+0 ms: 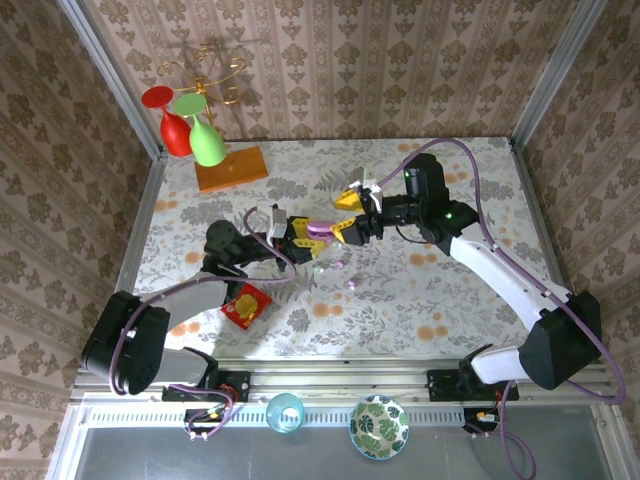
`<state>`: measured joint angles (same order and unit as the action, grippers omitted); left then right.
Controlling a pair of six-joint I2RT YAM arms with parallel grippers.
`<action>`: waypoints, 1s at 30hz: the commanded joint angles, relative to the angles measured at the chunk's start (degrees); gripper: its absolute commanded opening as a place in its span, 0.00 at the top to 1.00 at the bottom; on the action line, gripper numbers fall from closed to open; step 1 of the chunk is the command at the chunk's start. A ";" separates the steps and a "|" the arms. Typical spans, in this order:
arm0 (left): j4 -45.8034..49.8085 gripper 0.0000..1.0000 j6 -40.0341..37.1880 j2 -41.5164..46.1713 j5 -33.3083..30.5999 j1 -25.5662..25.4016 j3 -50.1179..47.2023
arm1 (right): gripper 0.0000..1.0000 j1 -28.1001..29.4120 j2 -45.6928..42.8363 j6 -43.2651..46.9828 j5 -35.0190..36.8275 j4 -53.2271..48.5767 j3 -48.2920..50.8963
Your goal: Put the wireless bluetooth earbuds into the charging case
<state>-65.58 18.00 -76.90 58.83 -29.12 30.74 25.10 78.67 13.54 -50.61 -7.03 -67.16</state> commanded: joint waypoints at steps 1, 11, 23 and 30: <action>-3.24 0.79 0.82 0.15 3.32 -0.58 0.85 | 0.37 -0.62 -0.03 -3.15 6.21 3.58 0.12; -4.05 0.79 1.24 0.26 2.98 -0.58 0.64 | 0.35 -1.00 0.45 -2.68 8.30 3.36 -1.01; -4.10 0.79 0.90 -0.16 1.49 -0.12 0.64 | 0.26 -0.95 -3.38 -2.74 4.39 4.78 1.03; -4.33 0.79 0.77 -0.17 0.51 0.25 0.42 | 0.24 -0.58 -5.21 -2.98 3.54 5.57 2.86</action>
<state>-67.18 18.44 -77.17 59.81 -29.15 30.74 24.25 75.18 10.48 -45.45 -2.76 -65.41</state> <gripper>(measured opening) 0.361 0.759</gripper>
